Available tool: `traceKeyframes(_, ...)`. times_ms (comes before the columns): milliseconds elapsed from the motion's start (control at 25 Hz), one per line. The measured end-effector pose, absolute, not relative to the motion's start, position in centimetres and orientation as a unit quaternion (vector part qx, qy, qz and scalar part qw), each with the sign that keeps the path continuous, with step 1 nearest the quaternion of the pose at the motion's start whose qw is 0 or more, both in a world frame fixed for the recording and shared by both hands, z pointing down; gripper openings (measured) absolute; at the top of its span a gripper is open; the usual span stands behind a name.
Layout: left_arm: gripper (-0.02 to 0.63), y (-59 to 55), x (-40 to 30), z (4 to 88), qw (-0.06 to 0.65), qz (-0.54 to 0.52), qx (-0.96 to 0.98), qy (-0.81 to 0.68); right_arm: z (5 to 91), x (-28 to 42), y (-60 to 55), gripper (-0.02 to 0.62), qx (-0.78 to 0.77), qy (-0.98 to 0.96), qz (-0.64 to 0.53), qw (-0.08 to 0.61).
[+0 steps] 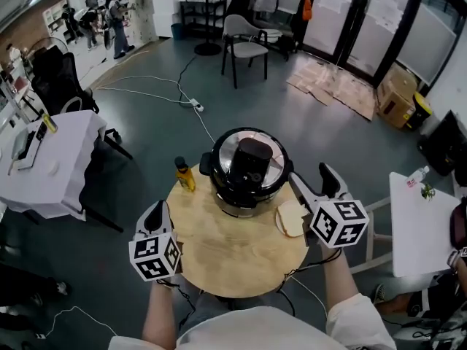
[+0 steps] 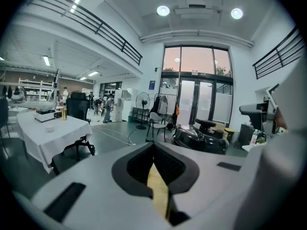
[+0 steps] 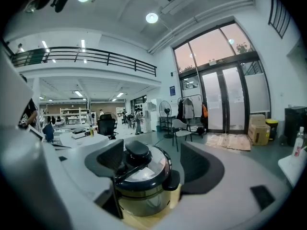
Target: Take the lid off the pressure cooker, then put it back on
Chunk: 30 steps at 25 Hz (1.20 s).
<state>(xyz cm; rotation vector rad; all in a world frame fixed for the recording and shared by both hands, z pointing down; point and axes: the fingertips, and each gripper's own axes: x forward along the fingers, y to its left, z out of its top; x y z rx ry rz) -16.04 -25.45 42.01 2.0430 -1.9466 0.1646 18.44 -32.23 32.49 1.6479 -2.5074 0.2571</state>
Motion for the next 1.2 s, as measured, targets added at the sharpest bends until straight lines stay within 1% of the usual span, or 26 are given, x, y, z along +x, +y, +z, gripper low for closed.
traceKeyframes(440,-0.009,-24.6,-19.5,46.2,0.206,0.047,0.666,-0.716,35.0,13.4,-36.9,0.37,0.428,-0.889,0.085,0.138)
traceKeyframes(600,-0.009,-24.5,-19.7,46.8,0.21,0.048,0.658,-0.721,35.8,11.7,-38.3,0.37,0.387,-0.904,0.073,0.17)
traceKeyframes(960,-0.009,-24.7,-20.2,47.4,0.214,0.048,0.641,-0.735,37.3,8.6,-40.2,0.368,0.301,-0.928,0.053,0.215)
traceKeyframes(1200,-0.009,-25.0,-20.8,47.8,0.216,0.043,0.628,-0.746,38.6,7.5,-41.3,0.368,0.262,-0.936,0.042,0.232)
